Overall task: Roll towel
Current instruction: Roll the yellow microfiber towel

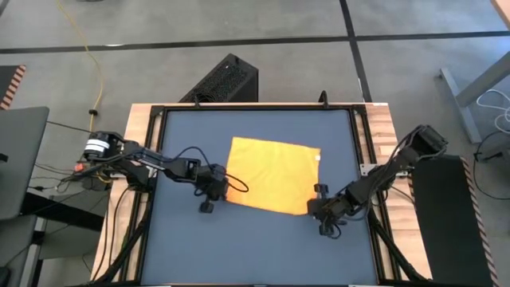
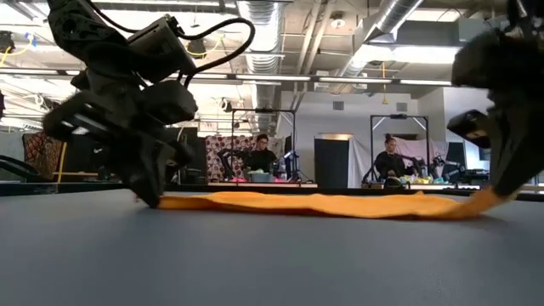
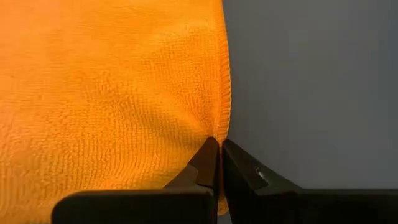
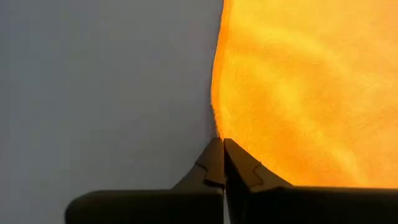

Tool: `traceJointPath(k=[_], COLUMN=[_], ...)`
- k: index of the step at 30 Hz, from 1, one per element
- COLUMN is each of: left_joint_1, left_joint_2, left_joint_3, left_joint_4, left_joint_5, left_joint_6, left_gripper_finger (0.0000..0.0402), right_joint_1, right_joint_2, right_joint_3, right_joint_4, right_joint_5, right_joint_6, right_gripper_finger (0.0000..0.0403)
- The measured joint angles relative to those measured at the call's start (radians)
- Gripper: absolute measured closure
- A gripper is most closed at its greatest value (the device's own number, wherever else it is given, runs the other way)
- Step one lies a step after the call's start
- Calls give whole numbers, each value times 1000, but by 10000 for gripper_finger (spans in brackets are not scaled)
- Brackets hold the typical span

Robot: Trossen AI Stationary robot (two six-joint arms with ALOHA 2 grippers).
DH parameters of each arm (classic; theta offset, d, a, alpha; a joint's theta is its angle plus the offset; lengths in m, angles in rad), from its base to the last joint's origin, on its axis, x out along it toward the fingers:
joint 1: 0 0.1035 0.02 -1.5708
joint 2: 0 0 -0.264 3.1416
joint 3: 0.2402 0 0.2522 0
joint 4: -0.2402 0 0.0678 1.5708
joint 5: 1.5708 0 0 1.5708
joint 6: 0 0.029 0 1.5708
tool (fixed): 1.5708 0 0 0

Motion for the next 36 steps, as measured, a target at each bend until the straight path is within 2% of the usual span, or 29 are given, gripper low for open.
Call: traceJointPath(k=[4, 8, 11, 15, 20, 26, 36], left_joint_1=[-39, -82, -114, -128, -84, -12, 159], left_joint_2=[-33, -118, -200, -284, -314, -314, -314], left_joint_3=[-2, -2, -2, -2, -1, -1, -1], left_joint_4=[-4, 8, 9, 12, 10, 8, 3], left_joint_5=[100, 242, 270, 204, 104, 103, 101], left_joint_6=[-94, -260, -361, -437, -508, -505, -409], left_gripper_finger=[401, 401, 401, 401, 401, 401, 401], right_joint_1=[-47, -80, -87, -106, -208, -340, -470], right_joint_2=[-67, -140, -191, -244, -281, -286, -287], right_joint_3=[0, 0, 0, 0, 2, 2, 2], right_joint_4=[9, 27, 75, 129, 100, -7, -168], right_joint_5=[-148, -333, -415, -409, -361, -361, -342], right_joint_6=[7, 93, 155, 186, 222, 241, 170], right_gripper_finger=[380, 390, 390, 389, 389, 388, 388])
